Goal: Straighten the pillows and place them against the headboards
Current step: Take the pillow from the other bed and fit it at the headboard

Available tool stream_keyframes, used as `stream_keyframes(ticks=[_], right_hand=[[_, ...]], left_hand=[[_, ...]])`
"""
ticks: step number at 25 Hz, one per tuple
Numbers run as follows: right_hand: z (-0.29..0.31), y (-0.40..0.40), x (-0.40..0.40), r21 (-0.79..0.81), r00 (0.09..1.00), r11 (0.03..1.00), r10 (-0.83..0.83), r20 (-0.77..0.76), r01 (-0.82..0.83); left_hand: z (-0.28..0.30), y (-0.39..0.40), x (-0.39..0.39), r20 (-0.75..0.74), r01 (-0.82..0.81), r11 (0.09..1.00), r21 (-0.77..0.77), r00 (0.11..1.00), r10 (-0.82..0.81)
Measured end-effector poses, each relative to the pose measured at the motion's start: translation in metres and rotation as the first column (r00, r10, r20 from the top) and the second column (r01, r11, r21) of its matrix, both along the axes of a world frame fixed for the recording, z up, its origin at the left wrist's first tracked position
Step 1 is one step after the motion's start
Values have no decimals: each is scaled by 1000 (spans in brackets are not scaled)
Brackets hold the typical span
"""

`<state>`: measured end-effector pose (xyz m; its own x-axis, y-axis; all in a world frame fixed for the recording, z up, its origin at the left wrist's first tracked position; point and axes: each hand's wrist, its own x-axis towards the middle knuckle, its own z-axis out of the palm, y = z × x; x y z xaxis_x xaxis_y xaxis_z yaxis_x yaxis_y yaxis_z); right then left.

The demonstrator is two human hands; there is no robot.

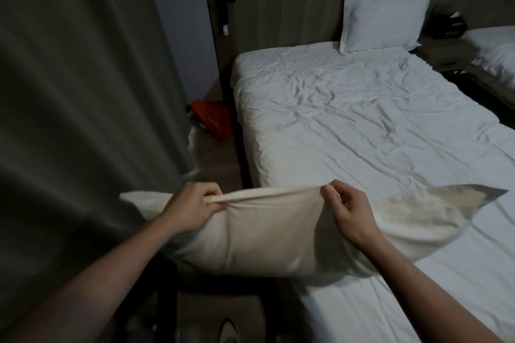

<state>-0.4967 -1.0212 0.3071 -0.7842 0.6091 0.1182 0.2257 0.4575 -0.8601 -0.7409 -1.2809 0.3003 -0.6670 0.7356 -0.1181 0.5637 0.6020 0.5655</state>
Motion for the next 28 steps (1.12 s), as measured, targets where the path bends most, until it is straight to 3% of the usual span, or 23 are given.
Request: stream_keyframes(ticks=[8, 13, 21, 28], right_hand=[[60, 17, -124, 91, 984, 989, -106, -146, 120], [68, 58, -195, 78, 968, 986, -125, -219, 145], [75, 138, -300, 59, 973, 997, -30, -229, 45], [88, 200, -392, 86, 974, 996, -8, -226, 28]], left_hand=[[91, 46, -149, -250, 35, 986, 166, 968, 8], [122, 92, -217, -328, 27, 990, 136, 945, 19], [137, 153, -298, -307, -81, 991, 108, 945, 111], [157, 198, -392, -325, -168, 965, 201, 918, 227]])
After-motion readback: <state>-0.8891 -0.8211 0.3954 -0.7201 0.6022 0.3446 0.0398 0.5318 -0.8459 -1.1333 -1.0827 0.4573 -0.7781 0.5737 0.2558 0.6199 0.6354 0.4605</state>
